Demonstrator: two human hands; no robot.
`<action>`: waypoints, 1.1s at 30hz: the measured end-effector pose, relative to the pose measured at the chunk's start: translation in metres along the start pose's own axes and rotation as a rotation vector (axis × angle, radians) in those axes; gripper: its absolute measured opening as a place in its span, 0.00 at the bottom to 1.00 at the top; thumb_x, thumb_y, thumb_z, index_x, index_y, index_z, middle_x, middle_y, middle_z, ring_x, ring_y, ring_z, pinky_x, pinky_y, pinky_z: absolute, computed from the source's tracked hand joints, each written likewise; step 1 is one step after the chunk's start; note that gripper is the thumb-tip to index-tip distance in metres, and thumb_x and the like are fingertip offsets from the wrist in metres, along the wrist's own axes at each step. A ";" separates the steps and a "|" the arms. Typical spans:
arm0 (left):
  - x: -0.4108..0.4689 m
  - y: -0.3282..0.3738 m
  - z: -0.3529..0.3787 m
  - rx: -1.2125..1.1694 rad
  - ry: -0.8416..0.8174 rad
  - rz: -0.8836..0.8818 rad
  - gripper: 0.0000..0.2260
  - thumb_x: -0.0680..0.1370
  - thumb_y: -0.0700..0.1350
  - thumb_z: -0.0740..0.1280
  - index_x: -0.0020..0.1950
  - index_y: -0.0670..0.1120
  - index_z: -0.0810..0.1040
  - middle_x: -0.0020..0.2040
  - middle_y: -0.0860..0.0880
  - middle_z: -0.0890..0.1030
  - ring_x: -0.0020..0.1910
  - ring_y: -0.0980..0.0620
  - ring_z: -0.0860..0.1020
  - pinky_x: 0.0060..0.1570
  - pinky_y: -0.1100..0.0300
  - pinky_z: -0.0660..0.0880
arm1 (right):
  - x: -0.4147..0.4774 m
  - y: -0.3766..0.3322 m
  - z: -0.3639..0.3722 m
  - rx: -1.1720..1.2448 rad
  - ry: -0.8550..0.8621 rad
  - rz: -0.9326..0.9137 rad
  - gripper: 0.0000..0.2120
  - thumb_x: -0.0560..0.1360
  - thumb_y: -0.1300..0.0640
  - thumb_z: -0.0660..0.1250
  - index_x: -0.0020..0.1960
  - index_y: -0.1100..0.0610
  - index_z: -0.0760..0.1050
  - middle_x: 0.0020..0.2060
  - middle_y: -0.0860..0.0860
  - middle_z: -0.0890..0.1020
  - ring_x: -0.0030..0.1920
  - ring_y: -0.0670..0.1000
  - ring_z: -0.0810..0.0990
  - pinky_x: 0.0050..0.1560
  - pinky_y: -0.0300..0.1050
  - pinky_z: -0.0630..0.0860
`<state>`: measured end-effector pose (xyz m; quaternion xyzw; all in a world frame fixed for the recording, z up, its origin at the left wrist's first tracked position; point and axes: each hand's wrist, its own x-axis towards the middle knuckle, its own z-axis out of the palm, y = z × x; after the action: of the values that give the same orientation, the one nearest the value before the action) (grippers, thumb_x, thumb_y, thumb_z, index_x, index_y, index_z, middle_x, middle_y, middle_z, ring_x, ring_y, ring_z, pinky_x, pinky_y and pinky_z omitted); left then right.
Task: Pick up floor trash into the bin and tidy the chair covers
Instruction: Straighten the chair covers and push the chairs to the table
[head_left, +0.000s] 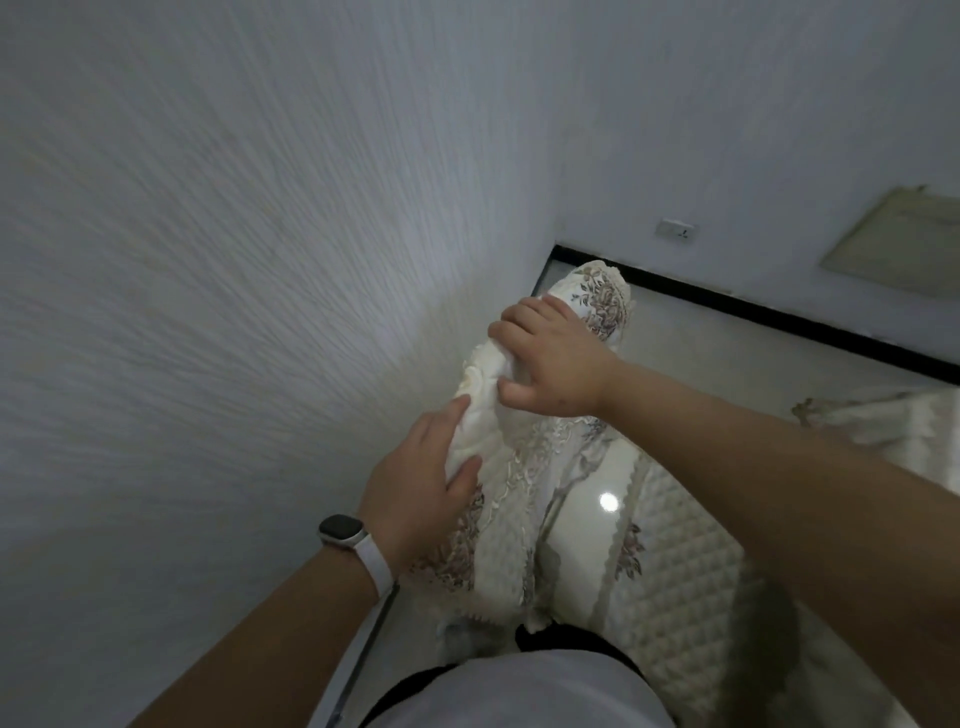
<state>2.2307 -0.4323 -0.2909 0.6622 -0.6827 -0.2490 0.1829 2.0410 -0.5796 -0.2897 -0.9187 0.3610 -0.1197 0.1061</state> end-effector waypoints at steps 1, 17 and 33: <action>-0.006 0.000 0.002 -0.011 -0.014 0.018 0.27 0.79 0.54 0.64 0.77 0.52 0.63 0.64 0.51 0.74 0.56 0.50 0.76 0.49 0.52 0.77 | -0.007 -0.003 0.001 -0.009 0.006 -0.001 0.29 0.68 0.40 0.60 0.60 0.59 0.75 0.53 0.55 0.77 0.57 0.58 0.74 0.66 0.58 0.65; -0.016 -0.022 0.001 -0.378 -0.203 0.113 0.30 0.76 0.58 0.68 0.75 0.61 0.61 0.65 0.56 0.76 0.56 0.58 0.79 0.53 0.50 0.80 | -0.075 -0.083 0.001 0.053 -0.008 0.363 0.29 0.76 0.40 0.59 0.72 0.56 0.68 0.73 0.59 0.67 0.72 0.59 0.66 0.68 0.60 0.68; 0.047 -0.046 -0.028 -0.103 -0.376 0.577 0.41 0.71 0.66 0.61 0.79 0.44 0.61 0.76 0.46 0.66 0.74 0.47 0.65 0.72 0.56 0.60 | -0.094 -0.227 0.063 0.143 0.223 0.905 0.39 0.71 0.41 0.68 0.75 0.57 0.61 0.70 0.53 0.69 0.69 0.53 0.68 0.66 0.49 0.69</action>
<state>2.2812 -0.4819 -0.2988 0.3744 -0.8501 -0.3386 0.1500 2.1384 -0.3452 -0.2992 -0.6410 0.7253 -0.1837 0.1712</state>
